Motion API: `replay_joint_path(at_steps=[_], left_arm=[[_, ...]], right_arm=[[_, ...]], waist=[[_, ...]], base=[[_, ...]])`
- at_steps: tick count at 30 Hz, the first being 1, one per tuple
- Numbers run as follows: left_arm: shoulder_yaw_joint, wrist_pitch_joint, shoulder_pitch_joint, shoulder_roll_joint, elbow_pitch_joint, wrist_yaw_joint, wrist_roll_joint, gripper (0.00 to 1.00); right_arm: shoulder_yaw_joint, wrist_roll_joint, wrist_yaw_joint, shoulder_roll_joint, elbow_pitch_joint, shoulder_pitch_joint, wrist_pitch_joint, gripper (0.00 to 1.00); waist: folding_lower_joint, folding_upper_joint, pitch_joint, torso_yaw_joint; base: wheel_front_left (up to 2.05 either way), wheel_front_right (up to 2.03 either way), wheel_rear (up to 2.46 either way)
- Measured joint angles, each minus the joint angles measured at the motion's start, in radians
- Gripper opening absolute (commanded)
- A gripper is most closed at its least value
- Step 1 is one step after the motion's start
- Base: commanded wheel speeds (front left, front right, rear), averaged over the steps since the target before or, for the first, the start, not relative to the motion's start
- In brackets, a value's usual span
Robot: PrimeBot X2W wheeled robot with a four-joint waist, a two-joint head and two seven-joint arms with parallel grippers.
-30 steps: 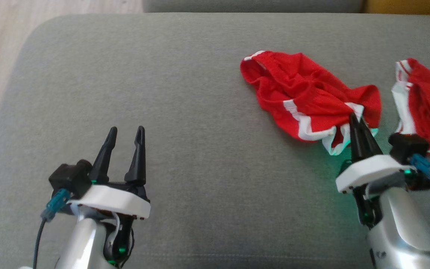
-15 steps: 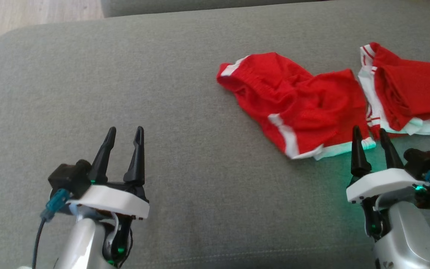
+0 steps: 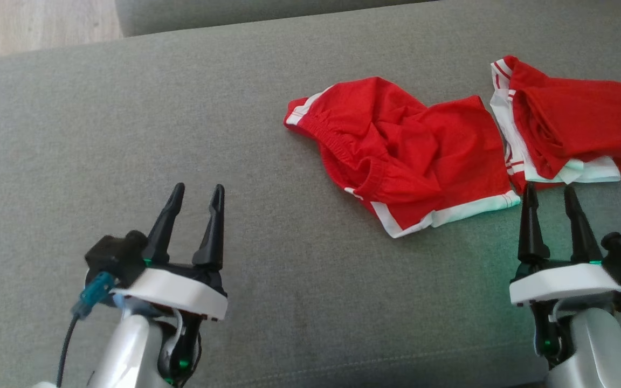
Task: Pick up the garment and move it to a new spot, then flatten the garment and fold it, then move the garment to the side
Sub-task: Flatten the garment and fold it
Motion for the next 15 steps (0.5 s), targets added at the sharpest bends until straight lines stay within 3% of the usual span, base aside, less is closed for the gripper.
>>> replay_joint_path(at_steps=[7, 15], left_arm=[[-0.048, 0.0, -0.002, 0.0, -0.001, -0.009, 0.0, 1.0], [-0.204, 0.0, -0.082, 0.009, 0.063, -0.018, 0.059, 1.0]], right_arm=[[-0.003, -0.002, 0.0, 0.0, -0.04, -0.001, 0.0, 1.0], [-0.004, -0.02, 0.0, 0.001, -0.057, -0.004, -0.003, 1.0]], waist=[[0.0, 0.0, 0.011, -0.012], [0.0, 0.0, 0.032, -0.03]], base=[[0.0, 0.0, 0.0], [0.0, 0.0, 0.0]])
